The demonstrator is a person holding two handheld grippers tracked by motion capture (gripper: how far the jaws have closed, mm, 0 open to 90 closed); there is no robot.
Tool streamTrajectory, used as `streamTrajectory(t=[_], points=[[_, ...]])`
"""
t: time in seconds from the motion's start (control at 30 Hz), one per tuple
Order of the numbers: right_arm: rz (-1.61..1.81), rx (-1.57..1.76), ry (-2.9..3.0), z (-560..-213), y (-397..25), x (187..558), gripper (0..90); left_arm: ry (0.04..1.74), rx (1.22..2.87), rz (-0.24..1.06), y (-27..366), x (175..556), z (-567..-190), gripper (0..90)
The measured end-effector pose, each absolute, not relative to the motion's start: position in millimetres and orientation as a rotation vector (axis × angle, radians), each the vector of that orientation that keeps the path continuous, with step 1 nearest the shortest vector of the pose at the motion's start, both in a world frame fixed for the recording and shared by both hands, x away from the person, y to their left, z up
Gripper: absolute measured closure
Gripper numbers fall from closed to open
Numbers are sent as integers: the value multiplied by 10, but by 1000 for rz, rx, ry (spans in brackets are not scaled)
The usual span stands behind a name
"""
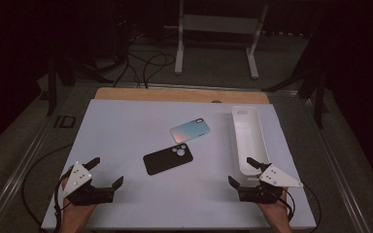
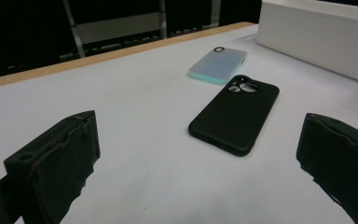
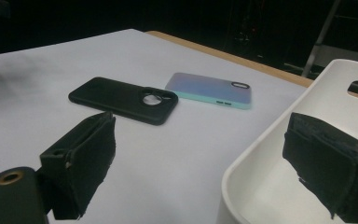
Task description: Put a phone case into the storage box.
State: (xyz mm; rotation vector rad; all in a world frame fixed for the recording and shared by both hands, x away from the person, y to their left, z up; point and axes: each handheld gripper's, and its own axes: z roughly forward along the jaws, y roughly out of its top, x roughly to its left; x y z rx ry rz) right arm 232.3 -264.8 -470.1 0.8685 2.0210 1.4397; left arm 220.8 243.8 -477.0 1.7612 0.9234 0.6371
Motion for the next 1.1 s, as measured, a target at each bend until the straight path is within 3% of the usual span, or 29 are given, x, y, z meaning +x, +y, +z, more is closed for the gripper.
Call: streamTrajectory(t=[0.77,1.1], points=[[1434,876,2025,-4729,-2633,2334,95,935,1774,633,2434,2239,-4776,0],[1431,904,2013,-4751,-2645,2350,96,925,1750,635,2377,2360,-4576,0]])
